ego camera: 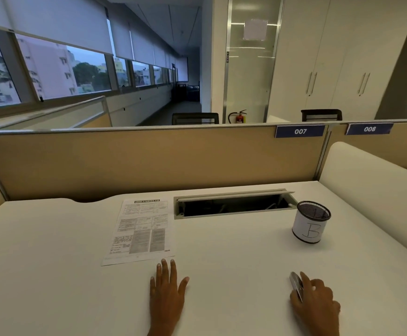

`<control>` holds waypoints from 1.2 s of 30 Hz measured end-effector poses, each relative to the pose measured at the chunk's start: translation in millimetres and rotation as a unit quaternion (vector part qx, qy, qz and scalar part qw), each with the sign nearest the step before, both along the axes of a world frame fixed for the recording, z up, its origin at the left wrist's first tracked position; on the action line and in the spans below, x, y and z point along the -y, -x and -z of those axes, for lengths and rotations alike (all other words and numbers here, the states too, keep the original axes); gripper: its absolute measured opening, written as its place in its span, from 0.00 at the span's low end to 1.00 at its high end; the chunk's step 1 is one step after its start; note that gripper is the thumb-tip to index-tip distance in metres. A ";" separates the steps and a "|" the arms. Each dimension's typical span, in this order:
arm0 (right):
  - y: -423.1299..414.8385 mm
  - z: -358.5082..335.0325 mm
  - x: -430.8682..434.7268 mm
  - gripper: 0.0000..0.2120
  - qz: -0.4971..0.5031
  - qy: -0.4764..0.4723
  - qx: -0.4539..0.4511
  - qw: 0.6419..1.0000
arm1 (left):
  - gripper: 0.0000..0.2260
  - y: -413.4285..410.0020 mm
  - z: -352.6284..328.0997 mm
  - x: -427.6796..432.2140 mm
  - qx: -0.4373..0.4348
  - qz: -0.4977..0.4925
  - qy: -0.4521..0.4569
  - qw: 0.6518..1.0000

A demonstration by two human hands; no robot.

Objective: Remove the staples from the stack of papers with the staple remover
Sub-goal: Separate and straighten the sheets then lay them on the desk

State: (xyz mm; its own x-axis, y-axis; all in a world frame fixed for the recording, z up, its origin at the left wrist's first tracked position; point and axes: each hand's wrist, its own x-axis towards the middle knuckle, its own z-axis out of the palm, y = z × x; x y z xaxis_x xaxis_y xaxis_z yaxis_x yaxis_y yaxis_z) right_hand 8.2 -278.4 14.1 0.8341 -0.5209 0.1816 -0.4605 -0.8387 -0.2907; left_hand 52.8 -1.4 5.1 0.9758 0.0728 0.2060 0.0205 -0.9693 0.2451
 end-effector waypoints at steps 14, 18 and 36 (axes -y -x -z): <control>-58.8 -0.5 -88.8 0.21 -0.174 -0.035 -0.012 0.984 | 0.32 -14.5 1.8 -25.5 0.070 0.004 0.032 0.997; -96.4 -1.2 -148.2 0.22 -0.219 -0.016 0.003 0.976 | 0.25 -32.1 -0.4 -37.3 0.169 0.016 0.007 0.986; -184.6 13.9 -234.7 0.23 -0.234 -0.063 -0.045 0.969 | 0.27 -88.3 31.7 -55.6 0.182 0.001 0.025 0.983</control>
